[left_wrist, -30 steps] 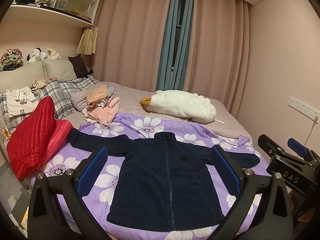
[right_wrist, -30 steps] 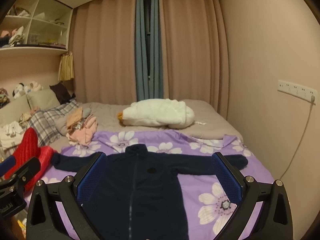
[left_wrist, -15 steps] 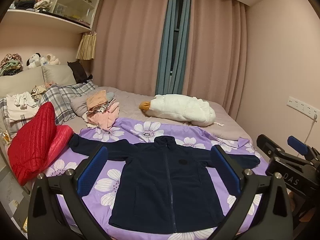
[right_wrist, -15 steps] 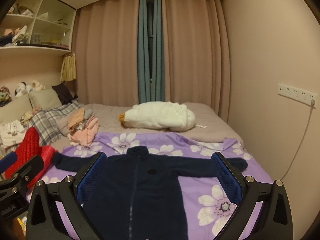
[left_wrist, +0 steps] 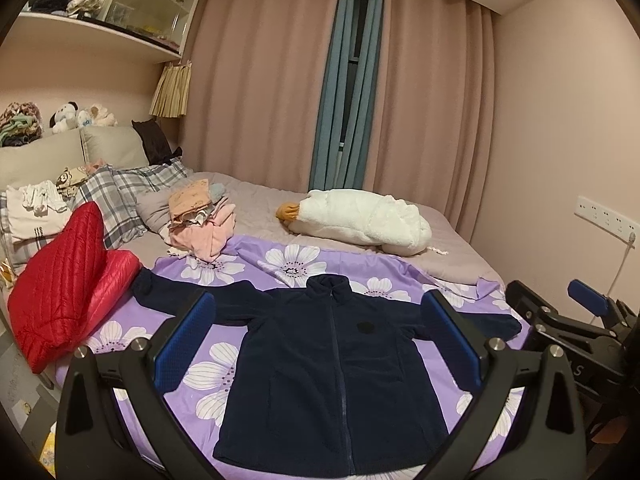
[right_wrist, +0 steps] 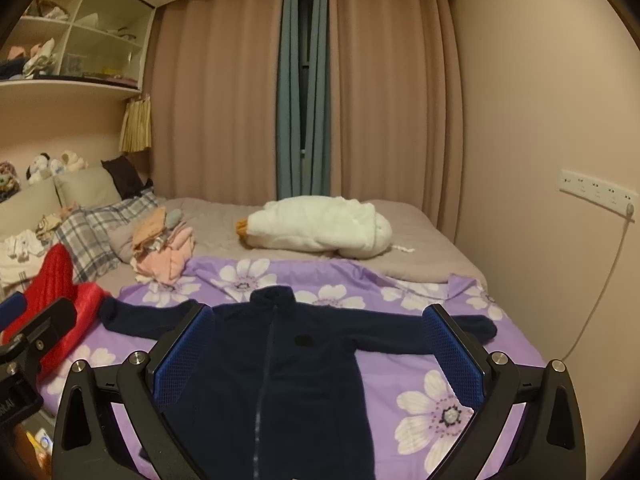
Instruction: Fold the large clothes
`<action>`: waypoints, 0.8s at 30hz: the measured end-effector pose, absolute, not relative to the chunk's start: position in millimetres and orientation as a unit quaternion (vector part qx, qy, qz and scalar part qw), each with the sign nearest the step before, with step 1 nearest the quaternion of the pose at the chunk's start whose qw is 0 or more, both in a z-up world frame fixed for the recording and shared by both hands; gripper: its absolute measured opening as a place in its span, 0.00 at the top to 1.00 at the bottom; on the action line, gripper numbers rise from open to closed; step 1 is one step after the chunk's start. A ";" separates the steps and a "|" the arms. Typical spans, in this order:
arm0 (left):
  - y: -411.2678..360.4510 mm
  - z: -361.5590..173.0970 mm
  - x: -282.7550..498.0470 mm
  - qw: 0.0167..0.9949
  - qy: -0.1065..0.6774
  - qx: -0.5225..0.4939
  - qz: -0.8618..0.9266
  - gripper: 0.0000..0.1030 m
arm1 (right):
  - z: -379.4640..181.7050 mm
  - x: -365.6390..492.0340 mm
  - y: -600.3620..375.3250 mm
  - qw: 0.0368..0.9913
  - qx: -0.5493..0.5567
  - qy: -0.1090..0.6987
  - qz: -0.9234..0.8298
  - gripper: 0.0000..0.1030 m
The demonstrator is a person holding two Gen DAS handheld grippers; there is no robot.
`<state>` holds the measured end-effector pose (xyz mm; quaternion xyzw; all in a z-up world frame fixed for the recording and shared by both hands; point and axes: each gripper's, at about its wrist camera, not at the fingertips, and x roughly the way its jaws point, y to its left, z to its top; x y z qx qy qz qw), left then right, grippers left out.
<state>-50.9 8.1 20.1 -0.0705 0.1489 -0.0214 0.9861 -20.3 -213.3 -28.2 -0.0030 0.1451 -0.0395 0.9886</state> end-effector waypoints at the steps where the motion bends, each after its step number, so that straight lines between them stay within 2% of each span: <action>1: 9.7 18.6 -46.4 0.986 0.151 -0.074 -0.018 0.00 | -30.0 -16.0 -214.7 0.988 -0.002 0.148 -0.041 0.00; 16: 52.2 -42.0 73.7 0.969 0.212 -0.125 0.004 0.01 | -84.9 79.8 -268.1 0.970 0.007 0.227 -0.090 0.00; 22: 94.8 -75.9 119.5 0.956 0.233 -0.174 0.033 0.05 | -109.8 121.7 -347.4 0.950 0.039 0.269 -0.154 0.00; 24: 104.7 -83.8 131.2 0.954 0.235 -0.183 0.044 0.13 | -123.0 137.2 -389.2 0.936 0.068 0.294 -0.182 0.00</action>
